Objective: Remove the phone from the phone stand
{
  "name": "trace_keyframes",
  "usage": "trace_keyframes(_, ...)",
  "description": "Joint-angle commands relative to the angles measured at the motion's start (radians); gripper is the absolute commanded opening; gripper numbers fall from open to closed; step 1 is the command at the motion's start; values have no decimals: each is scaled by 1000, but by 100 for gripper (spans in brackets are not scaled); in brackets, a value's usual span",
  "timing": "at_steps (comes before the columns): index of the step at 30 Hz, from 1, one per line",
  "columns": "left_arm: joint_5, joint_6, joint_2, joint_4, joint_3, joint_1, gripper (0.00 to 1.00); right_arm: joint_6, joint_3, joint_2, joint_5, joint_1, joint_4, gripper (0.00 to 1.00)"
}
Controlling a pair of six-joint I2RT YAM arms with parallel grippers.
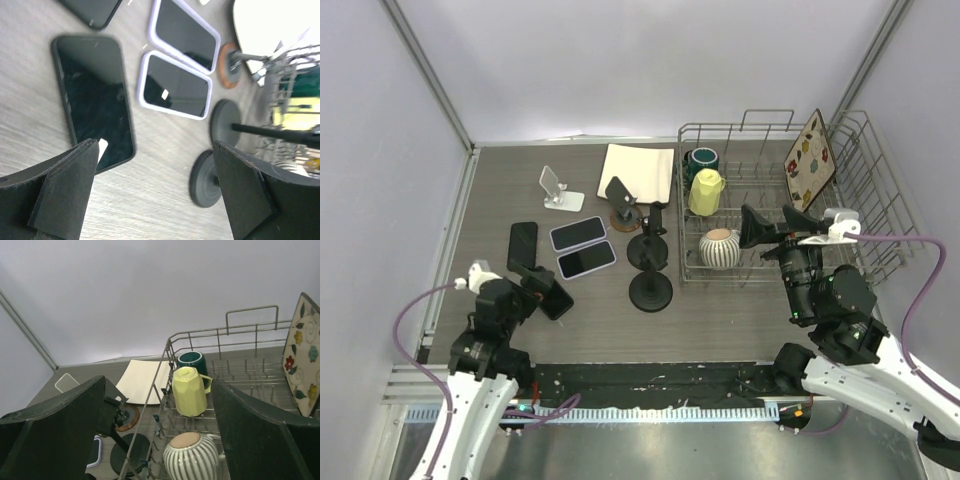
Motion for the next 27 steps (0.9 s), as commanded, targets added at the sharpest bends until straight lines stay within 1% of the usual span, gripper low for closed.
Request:
trace_keyframes(1, -106, 102, -11, -58, 150, -2, 100, -83, 22, -31, 71, 3, -8, 92)
trace_keyframes(2, -118, 125, -10, -63, 201, -2, 100, -100, 22, -40, 89, 3, -13, 91)
trace_keyframes(4, -152, 169, -10, -73, 255, -2, 100, -118, 22, -53, 104, 4, -30, 91)
trace_keyframes(5, -162, 223, -10, -75, 314, -2, 100, -140, 23, -68, 112, 3, -33, 91)
trace_keyframes(7, -195, 286, -10, -72, 374, -3, 100, -169, 23, -86, 141, 3, -40, 91)
trace_keyframes(8, -201, 359, -14, -67, 434, -5, 100, -201, 23, -96, 150, 3, -40, 91)
trace_keyframes(10, -239, 432, -24, -43, 509, -6, 100, -233, 23, -128, 179, 3, -37, 91)
trace_keyframes(11, -256, 494, -34, -34, 532, -9, 100, -253, 25, -139, 192, 3, -34, 91)
trace_keyframes(13, -308, 544, -50, -3, 591, -9, 100, -302, 23, -178, 221, 3, -27, 91)
trace_keyframes(15, -336, 622, -74, 38, 620, -9, 100, -356, 11, -212, 235, 3, -2, 92)
trace_keyframes(17, -365, 668, -93, 61, 657, -9, 100, -385, 2, -260, 253, 3, 18, 91)
trace_keyframes(18, -368, 712, -109, 87, 665, -9, 100, -416, -13, -275, 258, 3, 44, 91)
trace_keyframes(21, -380, 777, -152, 138, 671, -9, 100, -448, -47, -333, 264, 3, 99, 91)
trace_keyframes(27, -397, 842, -188, 186, 649, -9, 100, -490, -133, -381, 261, 3, 216, 91)
